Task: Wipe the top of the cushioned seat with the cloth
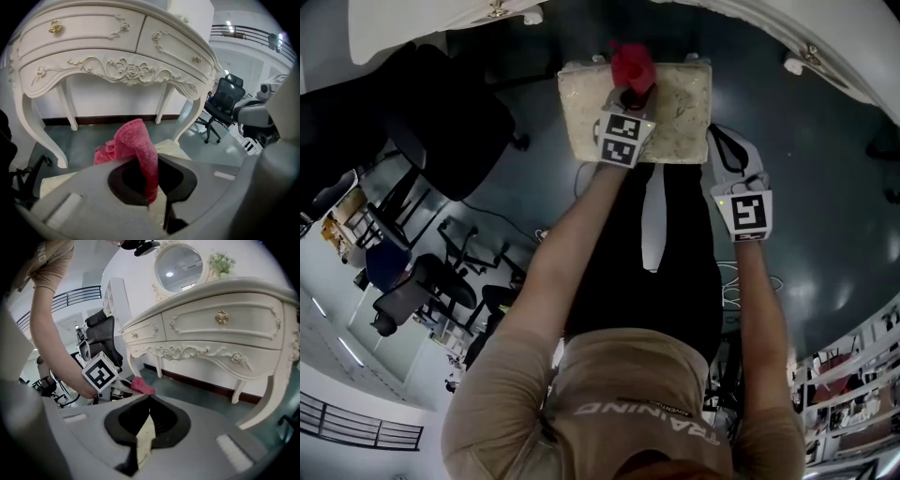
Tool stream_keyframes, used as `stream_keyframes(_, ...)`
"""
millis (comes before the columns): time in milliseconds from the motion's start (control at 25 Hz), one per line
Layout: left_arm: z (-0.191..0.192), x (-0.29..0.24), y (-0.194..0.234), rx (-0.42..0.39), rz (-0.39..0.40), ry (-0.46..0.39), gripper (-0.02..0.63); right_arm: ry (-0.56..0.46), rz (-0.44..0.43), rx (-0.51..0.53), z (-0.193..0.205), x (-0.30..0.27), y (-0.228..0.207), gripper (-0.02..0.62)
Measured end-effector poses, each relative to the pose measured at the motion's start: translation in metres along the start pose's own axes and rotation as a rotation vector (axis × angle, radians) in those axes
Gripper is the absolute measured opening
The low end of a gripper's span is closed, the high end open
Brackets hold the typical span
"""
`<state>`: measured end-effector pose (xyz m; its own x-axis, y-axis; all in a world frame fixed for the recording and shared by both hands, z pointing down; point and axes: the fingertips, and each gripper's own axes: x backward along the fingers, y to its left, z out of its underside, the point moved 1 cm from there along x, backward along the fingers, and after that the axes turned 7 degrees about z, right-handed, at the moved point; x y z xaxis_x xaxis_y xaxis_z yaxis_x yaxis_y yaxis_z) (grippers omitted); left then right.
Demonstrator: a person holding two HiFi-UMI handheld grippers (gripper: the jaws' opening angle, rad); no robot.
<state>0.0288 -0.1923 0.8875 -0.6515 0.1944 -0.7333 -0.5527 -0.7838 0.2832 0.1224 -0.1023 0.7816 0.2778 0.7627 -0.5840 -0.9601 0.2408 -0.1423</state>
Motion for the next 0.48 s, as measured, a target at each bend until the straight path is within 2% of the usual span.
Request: stream_keyframes(480,-0.026,-0.057,-0.093,-0.072,0.115,0.017,0.032,-0.002,0.06,-0.044,0.027,0.045,-0.053,0.004)
